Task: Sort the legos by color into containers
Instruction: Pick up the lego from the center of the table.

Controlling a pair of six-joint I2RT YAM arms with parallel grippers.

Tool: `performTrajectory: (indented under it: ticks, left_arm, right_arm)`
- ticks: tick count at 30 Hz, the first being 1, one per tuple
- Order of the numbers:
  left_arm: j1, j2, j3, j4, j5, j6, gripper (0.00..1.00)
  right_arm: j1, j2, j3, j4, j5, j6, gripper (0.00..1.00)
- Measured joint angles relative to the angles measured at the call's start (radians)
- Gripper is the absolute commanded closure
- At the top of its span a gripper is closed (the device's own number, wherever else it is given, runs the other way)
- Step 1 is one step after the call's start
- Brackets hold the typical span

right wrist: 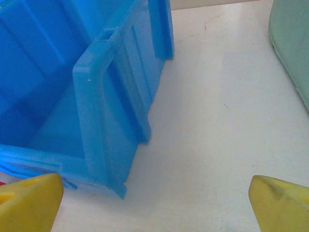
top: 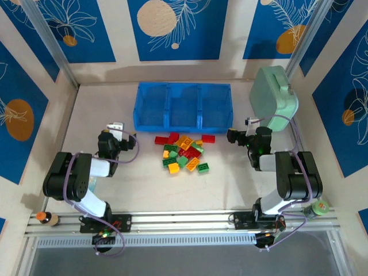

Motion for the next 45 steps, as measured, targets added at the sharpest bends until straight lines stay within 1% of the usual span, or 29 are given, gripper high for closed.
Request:
performTrajectory:
  ticks: [32, 34, 36, 37, 39, 41, 43, 45]
  left_arm:
    - [0.000, 0.000, 0.000, 0.000, 0.000, 0.000, 0.00]
    - [0.000, -0.004, 0.000, -0.006, -0.013, -0.004, 0.00]
    - [0.000, -0.043, 0.006, -0.072, -0.045, -0.013, 0.00]
    - [0.000, -0.072, 0.018, -0.122, -0.059, -0.018, 0.00]
    - [0.000, -0.144, 0.069, -0.234, -0.100, -0.032, 0.00]
    - [-0.001, -0.208, 0.126, -0.308, -0.135, -0.056, 0.00]
    - [-0.005, -0.279, 0.175, -0.375, -0.160, -0.091, 0.00]
    - [-0.009, -0.349, 0.231, -0.467, -0.173, -0.136, 0.00]
  right_arm:
    - [0.000, 0.000, 0.000, 0.000, 0.000, 0.000, 0.01]
    - [0.000, 0.000, 0.000, 0.000, 0.001, 0.000, 0.01]
    - [0.002, -0.014, 0.007, -0.033, 0.000, -0.002, 0.01]
    - [0.005, -0.033, 0.020, -0.079, 0.001, -0.005, 0.01]
    - [0.021, -0.102, 0.080, -0.222, 0.015, -0.007, 0.01]
    - [0.046, -0.178, 0.156, -0.324, 0.026, -0.010, 0.01]
    - [0.088, -0.253, 0.219, -0.378, 0.039, -0.027, 0.01]
    - [0.156, -0.329, 0.284, -0.456, 0.068, -0.023, 0.01]
